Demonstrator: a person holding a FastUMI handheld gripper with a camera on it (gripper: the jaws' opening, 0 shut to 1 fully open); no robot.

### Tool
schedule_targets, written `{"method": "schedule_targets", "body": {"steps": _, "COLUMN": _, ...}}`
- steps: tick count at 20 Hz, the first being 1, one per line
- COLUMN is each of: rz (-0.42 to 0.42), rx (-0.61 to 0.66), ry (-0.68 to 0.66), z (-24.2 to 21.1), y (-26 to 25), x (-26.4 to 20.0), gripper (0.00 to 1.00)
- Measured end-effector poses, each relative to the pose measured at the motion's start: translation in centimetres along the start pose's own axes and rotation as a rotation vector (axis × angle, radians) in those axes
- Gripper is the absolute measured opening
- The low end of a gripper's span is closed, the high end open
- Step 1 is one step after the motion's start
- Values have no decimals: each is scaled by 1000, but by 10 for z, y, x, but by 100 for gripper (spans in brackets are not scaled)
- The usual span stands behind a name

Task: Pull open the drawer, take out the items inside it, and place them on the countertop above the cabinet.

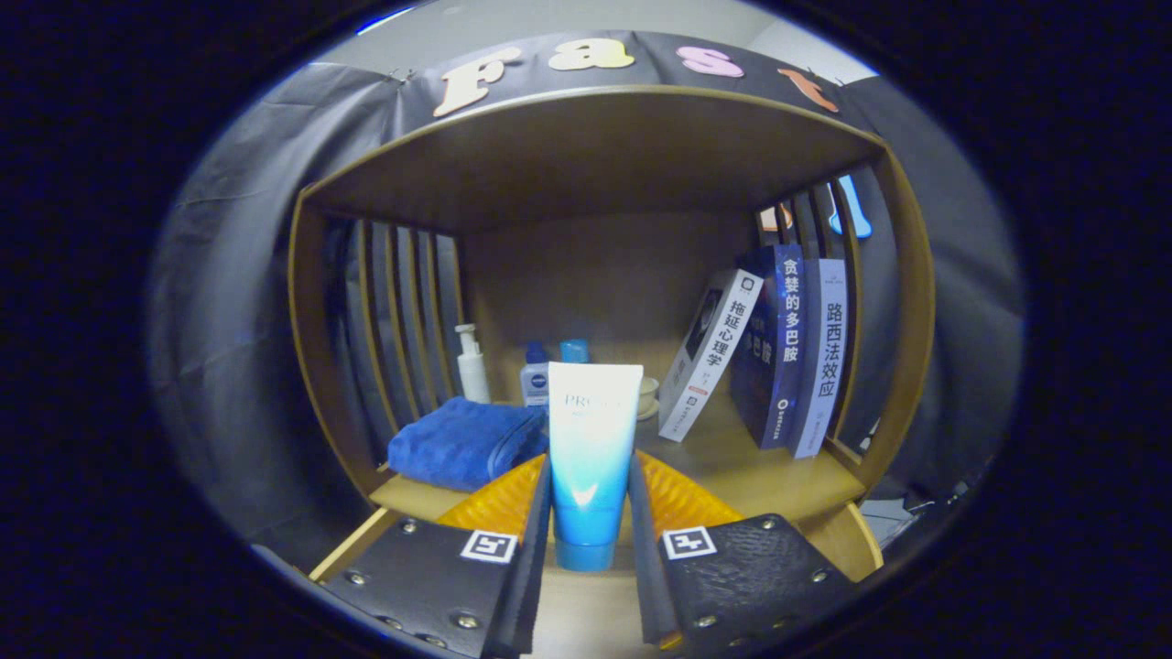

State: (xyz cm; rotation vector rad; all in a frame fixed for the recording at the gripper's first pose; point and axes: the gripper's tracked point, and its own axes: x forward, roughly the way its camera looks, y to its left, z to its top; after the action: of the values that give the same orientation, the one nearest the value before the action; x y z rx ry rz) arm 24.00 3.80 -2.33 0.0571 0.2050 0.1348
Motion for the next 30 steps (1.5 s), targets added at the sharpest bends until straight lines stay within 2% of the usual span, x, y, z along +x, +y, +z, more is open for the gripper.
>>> {"method": "schedule_targets", "body": {"steps": 3, "rz": -25, "rx": 7, "ry": 49, "z": -15, "y": -10, "x": 38, "gripper": 44}}
{"method": "schedule_targets", "body": {"steps": 7, "rz": -58, "rx": 16, "ry": 154, "z": -60, "y": -23, "x": 82, "gripper": 44}}
{"method": "schedule_targets", "body": {"steps": 11, "rz": -66, "rx": 53, "ry": 174, "z": -75, "y": -24, "x": 108, "gripper": 44}}
{"method": "schedule_targets", "body": {"steps": 15, "rz": -99, "rx": 63, "ry": 205, "z": -90, "y": -31, "x": 122, "gripper": 44}}
{"method": "schedule_targets", "body": {"steps": 23, "rz": -146, "rx": 35, "ry": 175, "z": -79, "y": -37, "x": 127, "gripper": 46}}
{"method": "schedule_targets", "body": {"steps": 25, "rz": -168, "rx": 30, "ry": 132, "z": -62, "y": -39, "x": 118, "gripper": 50}}
{"method": "schedule_targets", "body": {"steps": 27, "rz": -185, "rx": 28, "ry": 115, "z": -50, "y": -39, "x": 103, "gripper": 71}}
{"method": "schedule_targets", "body": {"steps": 30, "rz": -172, "rx": 13, "ry": 98, "z": -37, "y": -30, "x": 76, "gripper": 85}}
